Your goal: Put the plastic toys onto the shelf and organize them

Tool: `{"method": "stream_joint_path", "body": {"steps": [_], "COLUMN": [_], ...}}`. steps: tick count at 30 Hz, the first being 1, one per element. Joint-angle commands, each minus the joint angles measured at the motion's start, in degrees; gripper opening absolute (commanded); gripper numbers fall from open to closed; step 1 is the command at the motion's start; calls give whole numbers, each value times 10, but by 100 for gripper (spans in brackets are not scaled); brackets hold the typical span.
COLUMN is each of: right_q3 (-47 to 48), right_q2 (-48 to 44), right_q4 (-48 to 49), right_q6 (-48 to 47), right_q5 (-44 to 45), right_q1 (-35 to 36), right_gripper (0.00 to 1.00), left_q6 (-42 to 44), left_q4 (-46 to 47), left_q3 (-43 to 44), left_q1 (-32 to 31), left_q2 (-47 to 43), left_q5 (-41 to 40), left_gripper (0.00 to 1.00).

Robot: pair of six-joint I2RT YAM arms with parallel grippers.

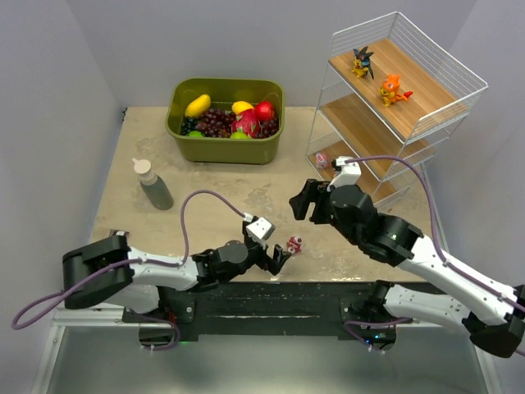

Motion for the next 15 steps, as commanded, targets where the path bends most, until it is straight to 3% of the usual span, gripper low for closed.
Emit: {"method": "stream_joint_path", "body": {"steps": [1, 7, 15], "right_q3": [32, 48, 60], "right_q2": [-32, -53, -66], "right_q4": [-19, -17, -35], "right_q6": [-52, -71, -84], "right_q5": [-28, -66, -63], "right_q1": [1, 1, 1], "right_gripper": [78, 78, 78], "left_q6": [26, 25, 22], "left_q4": [120, 151, 147], "left_q3": [34, 75, 110], "left_q1": [-4, -4, -4], "left_q2": [65, 157, 217], "left_q5": [-11, -16, -50], "left_gripper": [93, 93, 88]}}
